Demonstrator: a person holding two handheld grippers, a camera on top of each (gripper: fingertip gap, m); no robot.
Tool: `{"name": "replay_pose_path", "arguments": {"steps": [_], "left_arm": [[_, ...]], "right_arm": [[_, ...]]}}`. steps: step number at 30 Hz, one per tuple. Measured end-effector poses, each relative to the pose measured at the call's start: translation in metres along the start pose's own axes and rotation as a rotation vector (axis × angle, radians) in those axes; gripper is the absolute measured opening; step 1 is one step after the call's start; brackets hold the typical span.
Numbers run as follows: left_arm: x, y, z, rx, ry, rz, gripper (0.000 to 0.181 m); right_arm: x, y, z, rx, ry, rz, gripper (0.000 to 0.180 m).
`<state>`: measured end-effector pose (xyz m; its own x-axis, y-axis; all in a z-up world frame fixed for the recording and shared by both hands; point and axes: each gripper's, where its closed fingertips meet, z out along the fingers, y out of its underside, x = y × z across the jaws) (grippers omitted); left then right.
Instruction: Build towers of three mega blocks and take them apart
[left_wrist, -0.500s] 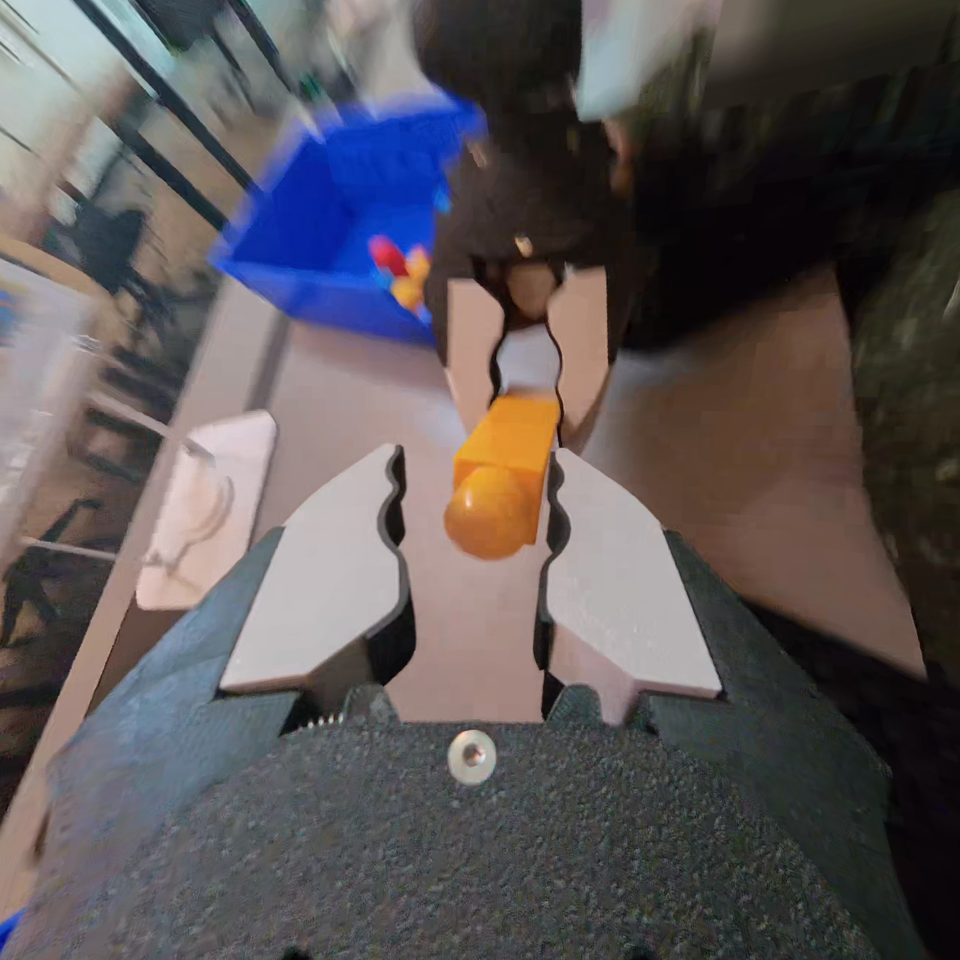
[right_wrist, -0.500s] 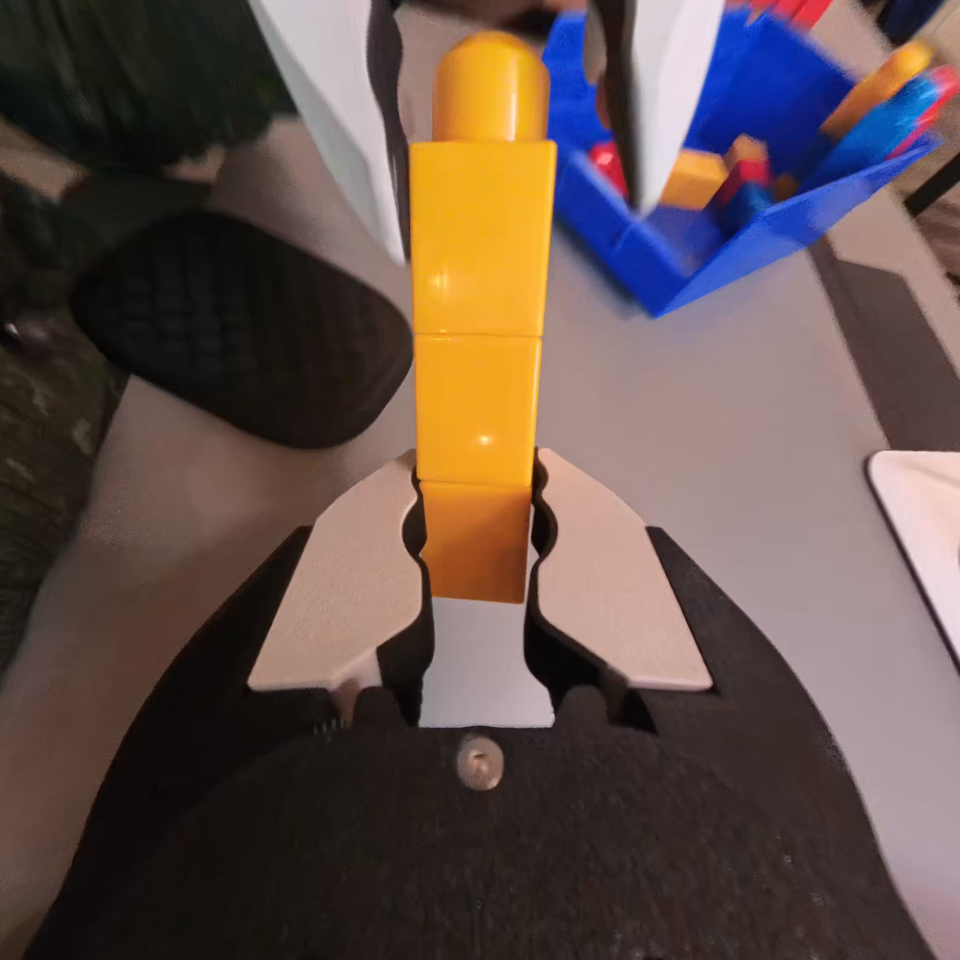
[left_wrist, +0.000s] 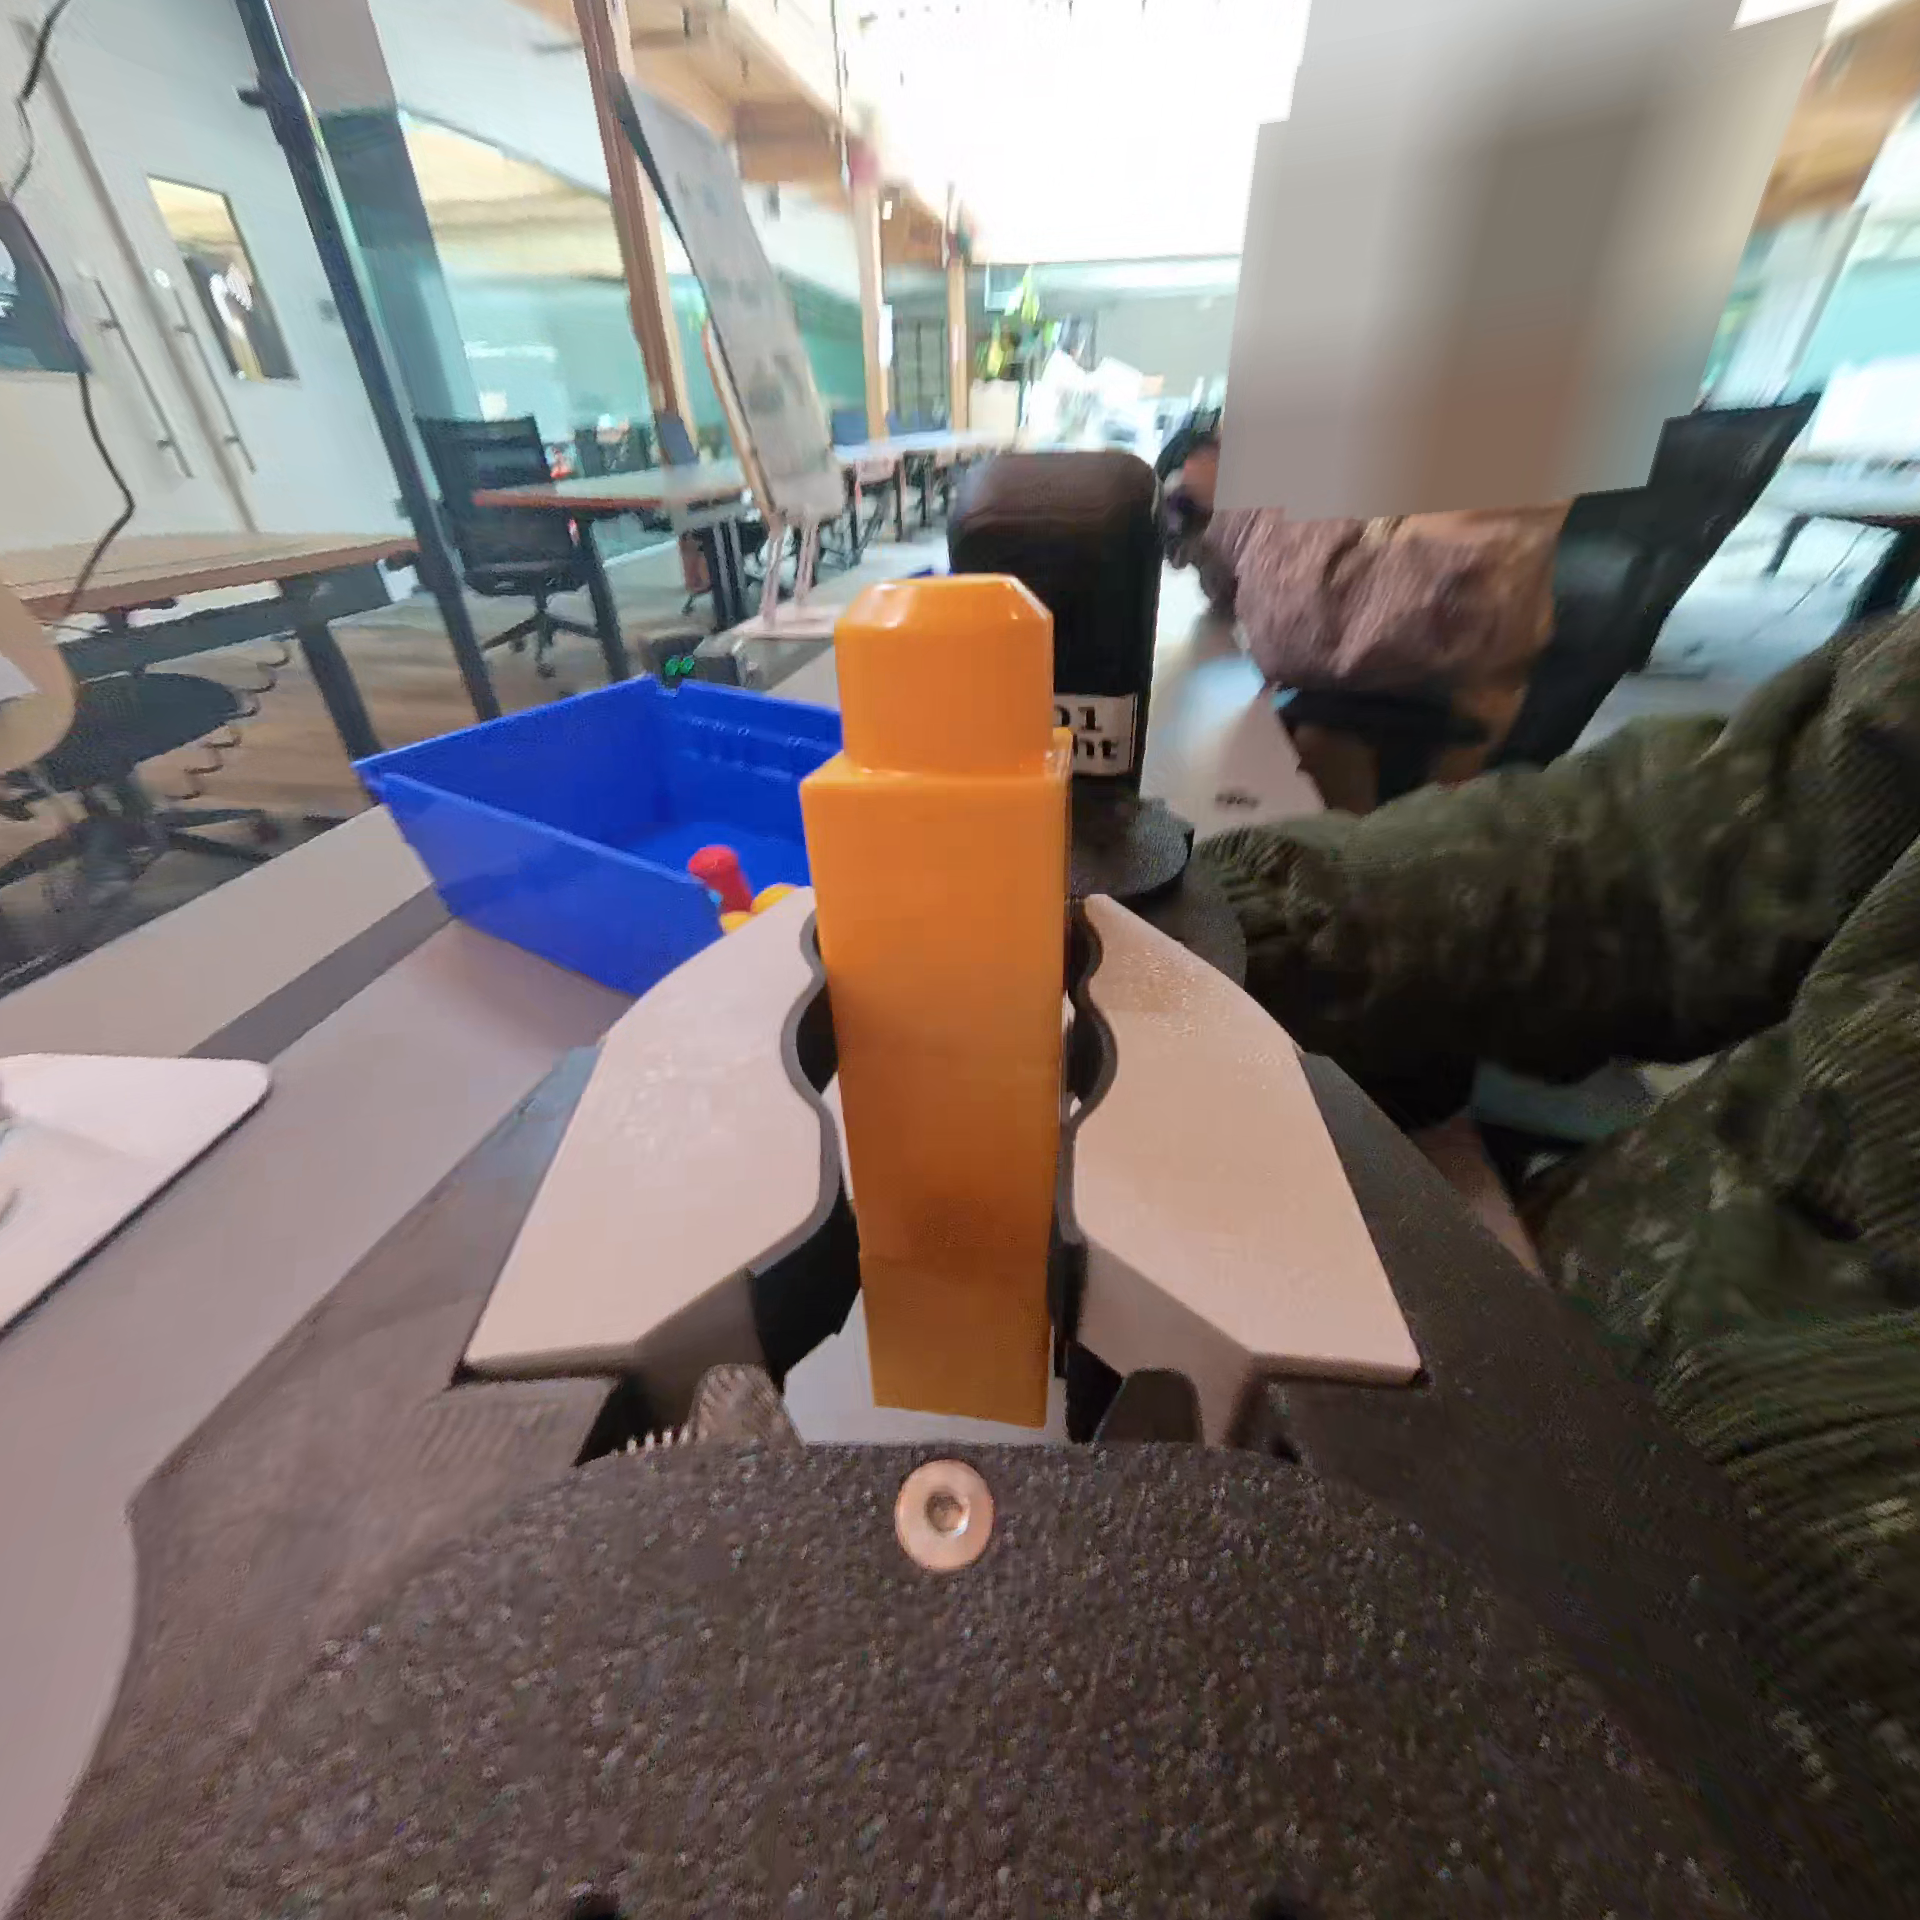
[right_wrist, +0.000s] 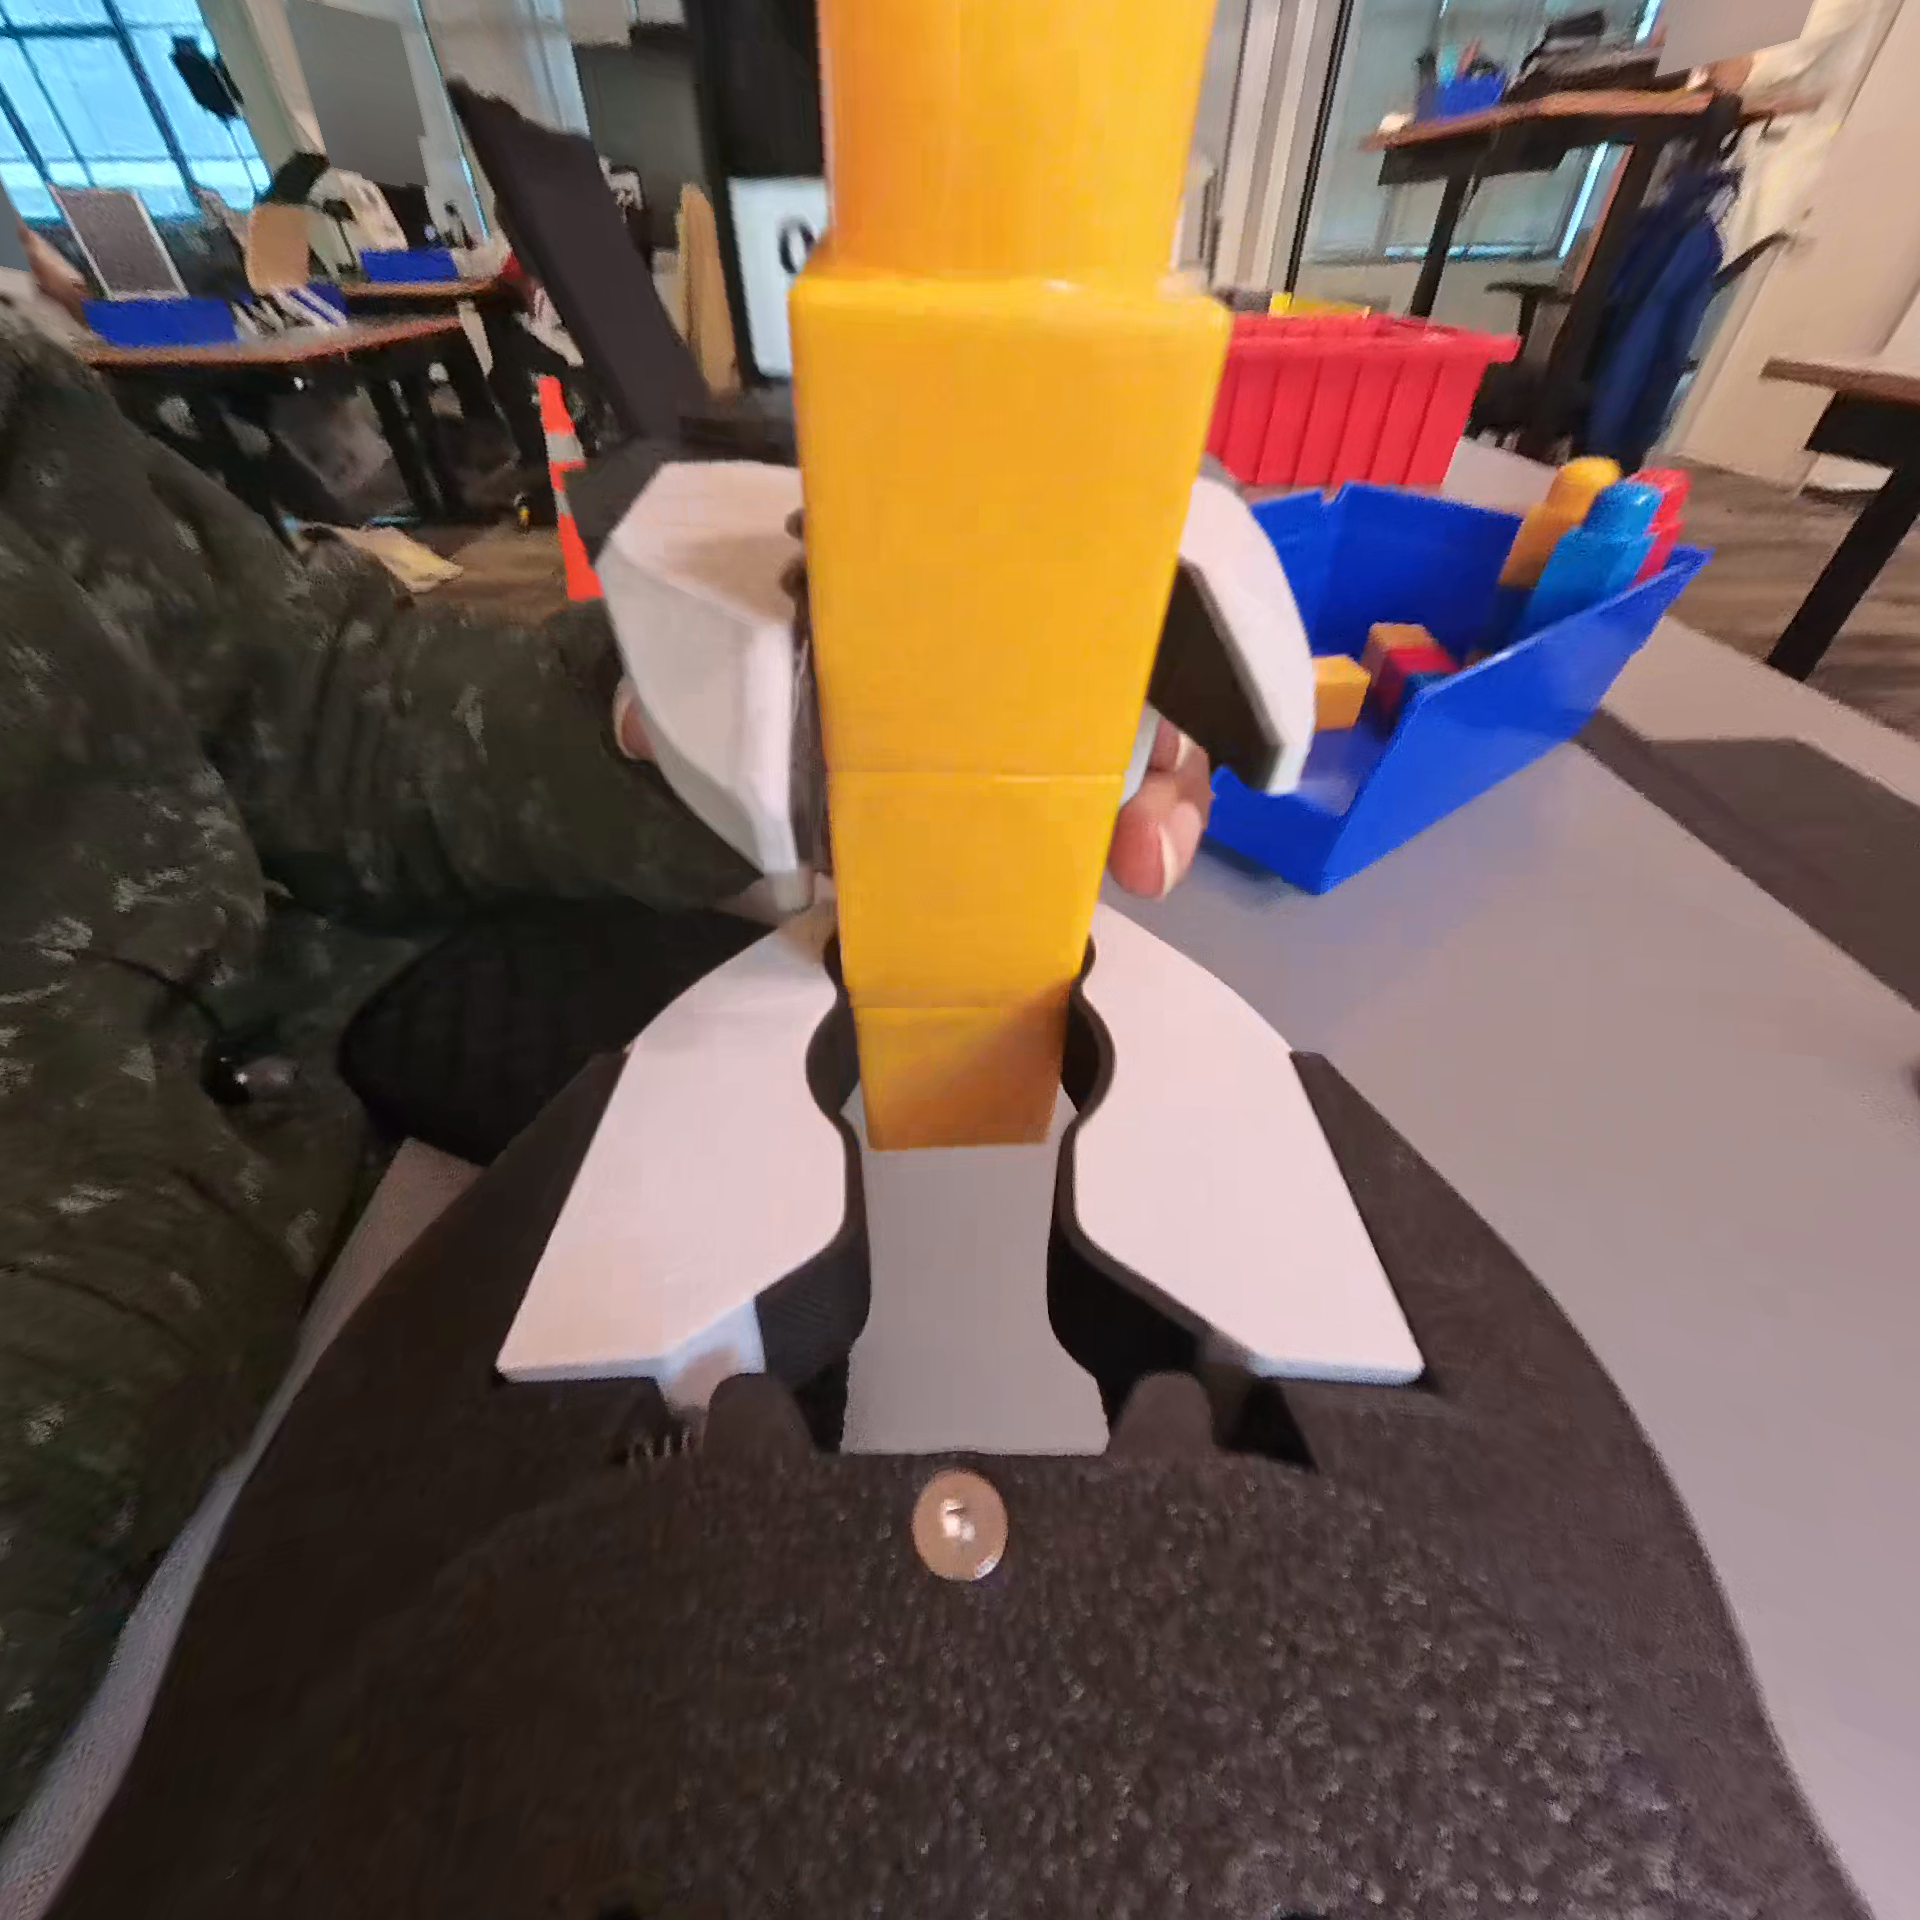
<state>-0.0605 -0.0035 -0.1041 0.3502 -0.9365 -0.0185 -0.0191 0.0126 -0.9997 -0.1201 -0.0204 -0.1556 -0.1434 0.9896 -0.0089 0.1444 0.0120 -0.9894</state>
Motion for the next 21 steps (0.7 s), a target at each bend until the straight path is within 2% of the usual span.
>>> {"name": "replay_pose_path", "arguments": {"steps": [4,7,10,13,16,19,21], "left_arm": [[-0.003,0.012,-0.004,-0.067,-0.021,0.030,0.040],[-0.020,0.022,-0.013,-0.155,-0.091,0.093,0.040],[-0.037,0.053,-0.023,-0.332,-0.137,0.167,0.040],[-0.036,0.085,-0.022,-0.462,-0.107,0.164,0.040],[-0.029,0.106,-0.017,-0.549,-0.065,0.186,0.040],[-0.021,0.109,-0.012,-0.556,-0.033,0.189,0.040],[-0.018,0.113,-0.013,-0.575,-0.022,0.208,0.040]], "right_arm": [[0.001,0.013,0.004,-0.074,-0.016,0.042,0.038],[0.011,0.021,-0.005,-0.154,0.016,0.021,0.052],[0.026,0.005,-0.025,-0.095,0.074,0.008,0.056],[0.030,-0.012,-0.039,-0.032,0.104,-0.028,0.057],[0.027,-0.011,-0.040,-0.052,0.106,-0.067,0.057],[0.018,0.008,-0.032,-0.166,0.057,-0.092,0.052],[0.016,0.019,-0.029,-0.221,0.060,-0.121,0.033]]}}
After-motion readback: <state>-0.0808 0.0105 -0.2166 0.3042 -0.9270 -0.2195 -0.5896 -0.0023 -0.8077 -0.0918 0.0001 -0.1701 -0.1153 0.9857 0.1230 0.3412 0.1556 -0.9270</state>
